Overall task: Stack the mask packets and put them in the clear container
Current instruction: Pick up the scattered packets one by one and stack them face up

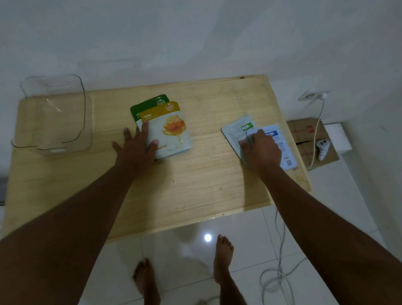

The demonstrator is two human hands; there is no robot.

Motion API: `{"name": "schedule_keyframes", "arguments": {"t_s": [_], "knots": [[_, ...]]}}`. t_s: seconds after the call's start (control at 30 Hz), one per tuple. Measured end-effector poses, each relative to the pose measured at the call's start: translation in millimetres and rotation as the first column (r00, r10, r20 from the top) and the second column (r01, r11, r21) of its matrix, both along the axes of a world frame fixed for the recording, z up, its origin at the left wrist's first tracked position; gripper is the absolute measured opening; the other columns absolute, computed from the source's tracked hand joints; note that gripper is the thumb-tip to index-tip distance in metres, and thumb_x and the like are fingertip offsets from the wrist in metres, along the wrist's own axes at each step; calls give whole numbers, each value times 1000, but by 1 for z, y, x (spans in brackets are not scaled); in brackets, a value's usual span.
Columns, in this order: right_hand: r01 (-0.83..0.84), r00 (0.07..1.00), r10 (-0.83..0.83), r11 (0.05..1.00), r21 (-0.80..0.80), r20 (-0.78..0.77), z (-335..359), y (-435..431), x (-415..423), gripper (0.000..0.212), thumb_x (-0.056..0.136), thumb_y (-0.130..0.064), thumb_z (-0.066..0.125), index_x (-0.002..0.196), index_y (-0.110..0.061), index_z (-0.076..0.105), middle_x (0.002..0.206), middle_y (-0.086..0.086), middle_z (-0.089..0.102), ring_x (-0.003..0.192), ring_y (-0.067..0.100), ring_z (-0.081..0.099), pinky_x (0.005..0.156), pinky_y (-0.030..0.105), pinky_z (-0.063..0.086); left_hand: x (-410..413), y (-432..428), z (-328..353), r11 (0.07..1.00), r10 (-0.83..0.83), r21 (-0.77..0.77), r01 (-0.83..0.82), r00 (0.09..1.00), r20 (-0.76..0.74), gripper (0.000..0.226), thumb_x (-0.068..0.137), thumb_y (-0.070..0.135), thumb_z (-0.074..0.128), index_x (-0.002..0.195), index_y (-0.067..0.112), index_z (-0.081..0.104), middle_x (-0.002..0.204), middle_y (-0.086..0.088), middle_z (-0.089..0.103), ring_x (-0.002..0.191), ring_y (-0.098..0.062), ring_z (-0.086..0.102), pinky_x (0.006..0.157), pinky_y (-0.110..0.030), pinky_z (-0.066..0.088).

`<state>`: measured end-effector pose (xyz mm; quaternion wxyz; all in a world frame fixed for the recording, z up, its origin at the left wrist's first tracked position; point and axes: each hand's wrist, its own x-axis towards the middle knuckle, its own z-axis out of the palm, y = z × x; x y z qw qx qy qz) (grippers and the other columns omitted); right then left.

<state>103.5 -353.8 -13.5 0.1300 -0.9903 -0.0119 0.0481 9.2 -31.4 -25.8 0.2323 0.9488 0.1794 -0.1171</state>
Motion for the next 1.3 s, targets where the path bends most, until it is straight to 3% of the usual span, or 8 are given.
{"name": "schedule_keyframes", "arguments": {"t_s": [0.23, 0.47, 0.57, 0.8, 1.0, 1.1, 1.17, 1.3], "knots": [[48, 995, -48, 999, 7, 84, 9, 9, -2, 35, 104, -36, 31, 103, -6, 49, 88, 14, 66, 75, 35, 64, 64, 36, 39, 1, 0, 0, 1000, -7, 3, 7, 1000, -1, 69, 101, 49, 30, 157, 23, -1, 166, -8, 10, 152, -40, -4, 114, -71, -4], [-96, 937, -54, 910, 402, 346, 80, 53, 2, 21, 100, -24, 44, 100, -3, 48, 71, 4, 54, 57, 21, 55, 50, 37, 39, 3, -1, -1, 1000, 11, 9, -11, 1000, -5, 69, 100, 50, 31, 157, 25, 1, 166, -5, 13, 152, -40, -2, 113, -72, -2], [-136, 946, -82, 779, 612, 314, 99, 90, 2, 16, 99, -20, 51, 92, -6, 47, 70, -6, 51, 59, -3, 56, 55, 20, 42, 3, -1, -2, 1000, 18, 10, -18, 1000, -4, 69, 100, 51, 31, 157, 26, 0, 166, -3, 12, 152, -40, -2, 113, -71, -3], [-86, 988, -42, 655, 751, 150, 74, 172, 18, 11, 95, -13, 54, 87, -9, 48, 70, -14, 48, 63, -5, 46, 59, 6, 38, 2, 0, -1, 999, 41, -29, -40, 999, 9, 67, 101, 49, 30, 157, 27, 1, 166, -2, 11, 152, -37, -5, 114, -67, -6], [-224, 967, 254, 794, 565, 25, 40, 198, 11, 40, 100, -17, 46, 139, -7, 41, 121, 12, 57, 90, 15, 65, 70, 8, 52, 2, 0, 2, 993, 73, -93, -68, 996, 49, 64, 102, 46, 27, 158, 25, 3, 166, -2, 16, 152, -37, -2, 115, -69, -5], [-514, 847, 530, 836, 191, -37, 16, 196, 0, 57, 97, -18, 46, 151, -12, 27, 160, 17, 19, 147, 38, 24, 112, 61, 35, 0, -1, 1, 992, 88, -93, -83, 995, 56, 72, 100, 48, 34, 157, 27, -7, 166, -5, 15, 152, -37, -2, 114, -67, -7], [-608, 787, 610, 792, 49, -95, 5, 193, -10, 62, 98, -23, 47, 154, -10, 21, 164, 20, 3, 151, 40, -2, 117, 64, 18, 0, -2, 3, 991, 87, -102, -81, 994, 61, 72, 101, 46, 34, 156, 30, -9, 166, -3, 13, 152, -38, -2, 114, -67, -7], [-640, 763, 641, 767, 40, -82, -4, 189, -18, 69, 99, -30, 45, 156, -10, 13, 164, 21, -6, 151, 40, -11, 119, 60, 10, 1, -2, -1, 997, 58, -43, -56, 998, 40, 64, 102, 45, 27, 157, 33, -3, 166, 0, 12, 152, -38, -3, 114, -70, -4]]}}
